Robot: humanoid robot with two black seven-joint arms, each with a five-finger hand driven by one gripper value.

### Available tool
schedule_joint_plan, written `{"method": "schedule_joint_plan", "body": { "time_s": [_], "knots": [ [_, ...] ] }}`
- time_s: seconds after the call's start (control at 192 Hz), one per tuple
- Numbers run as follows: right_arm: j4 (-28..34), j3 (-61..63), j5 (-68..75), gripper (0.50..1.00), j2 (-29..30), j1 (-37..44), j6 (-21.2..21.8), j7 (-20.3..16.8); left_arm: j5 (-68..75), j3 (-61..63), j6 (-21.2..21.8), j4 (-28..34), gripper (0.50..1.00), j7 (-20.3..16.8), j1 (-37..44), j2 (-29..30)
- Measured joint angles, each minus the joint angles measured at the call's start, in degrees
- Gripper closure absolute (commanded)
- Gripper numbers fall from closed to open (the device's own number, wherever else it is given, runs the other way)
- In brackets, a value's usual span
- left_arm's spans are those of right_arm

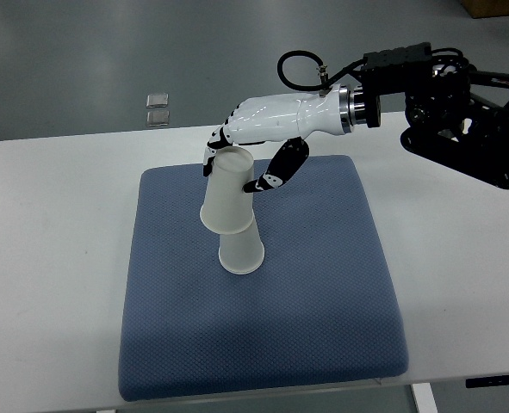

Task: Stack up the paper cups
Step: 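Lower the held cup onto the upside-down cup on the pad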

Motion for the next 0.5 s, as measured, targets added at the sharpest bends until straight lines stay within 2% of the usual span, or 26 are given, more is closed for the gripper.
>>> {"method": "schedule_joint_plan", "body": {
  "time_s": [0.499],
  "knots": [
    [0.23, -2.64, -1.33, 0.84, 0.23, 0.02, -2.42, 0.06, 0.0, 0.0, 0.0, 0.0, 0.5, 0.0, 0.0, 0.0]
  ]
}}
